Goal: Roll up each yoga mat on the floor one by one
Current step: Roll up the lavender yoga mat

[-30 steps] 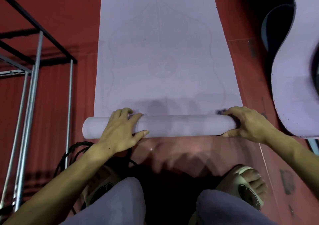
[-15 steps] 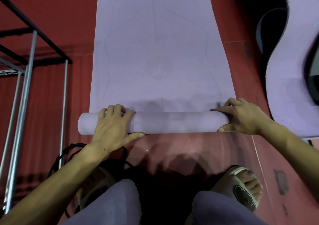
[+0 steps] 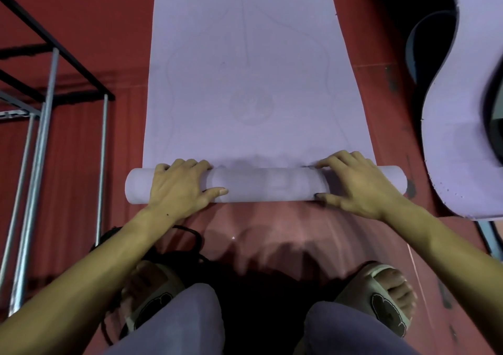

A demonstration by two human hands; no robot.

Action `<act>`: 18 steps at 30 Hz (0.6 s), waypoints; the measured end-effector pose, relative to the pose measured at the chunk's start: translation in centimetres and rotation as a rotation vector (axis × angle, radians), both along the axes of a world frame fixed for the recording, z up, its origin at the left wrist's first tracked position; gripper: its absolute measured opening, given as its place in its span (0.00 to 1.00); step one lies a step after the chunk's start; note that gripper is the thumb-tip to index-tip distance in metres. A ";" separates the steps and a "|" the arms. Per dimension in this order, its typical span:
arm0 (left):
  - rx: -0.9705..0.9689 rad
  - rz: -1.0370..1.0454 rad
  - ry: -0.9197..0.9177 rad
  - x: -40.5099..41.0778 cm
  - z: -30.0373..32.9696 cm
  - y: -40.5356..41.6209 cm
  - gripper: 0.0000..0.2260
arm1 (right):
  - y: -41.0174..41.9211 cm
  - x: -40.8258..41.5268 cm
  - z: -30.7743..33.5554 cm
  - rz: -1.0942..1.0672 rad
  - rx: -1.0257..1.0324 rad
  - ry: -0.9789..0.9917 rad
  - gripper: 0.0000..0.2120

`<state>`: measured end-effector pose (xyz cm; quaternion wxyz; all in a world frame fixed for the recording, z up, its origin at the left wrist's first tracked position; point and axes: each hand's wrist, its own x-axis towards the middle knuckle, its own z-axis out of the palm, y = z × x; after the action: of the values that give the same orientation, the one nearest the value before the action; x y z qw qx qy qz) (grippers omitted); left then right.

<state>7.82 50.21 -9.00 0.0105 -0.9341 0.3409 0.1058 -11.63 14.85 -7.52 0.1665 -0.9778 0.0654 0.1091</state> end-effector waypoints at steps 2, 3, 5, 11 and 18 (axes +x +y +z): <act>-0.005 0.018 0.012 -0.2 0.1 -0.1 0.37 | 1.0 0.0 -0.4 -0.026 -0.035 -0.037 0.32; -0.008 0.022 0.010 -0.4 0.1 0.0 0.37 | 1.4 -0.1 -0.6 -0.045 -0.057 -0.051 0.32; -0.033 0.034 0.001 -0.8 -0.2 0.1 0.37 | 2.0 -0.2 -1.1 -0.057 -0.120 -0.087 0.32; -0.084 0.034 -0.069 -0.7 0.1 -0.3 0.34 | 2.4 0.2 -1.3 -0.103 -0.092 -0.118 0.25; -0.058 0.026 -0.084 0.0 0.3 -1.2 0.29 | 2.2 1.4 -1.6 -0.128 -0.169 -0.124 0.21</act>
<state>7.80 49.01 -8.70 -0.0037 -0.9419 0.3310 0.0567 -10.23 17.03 -9.09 0.0937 -0.9870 0.1264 0.0319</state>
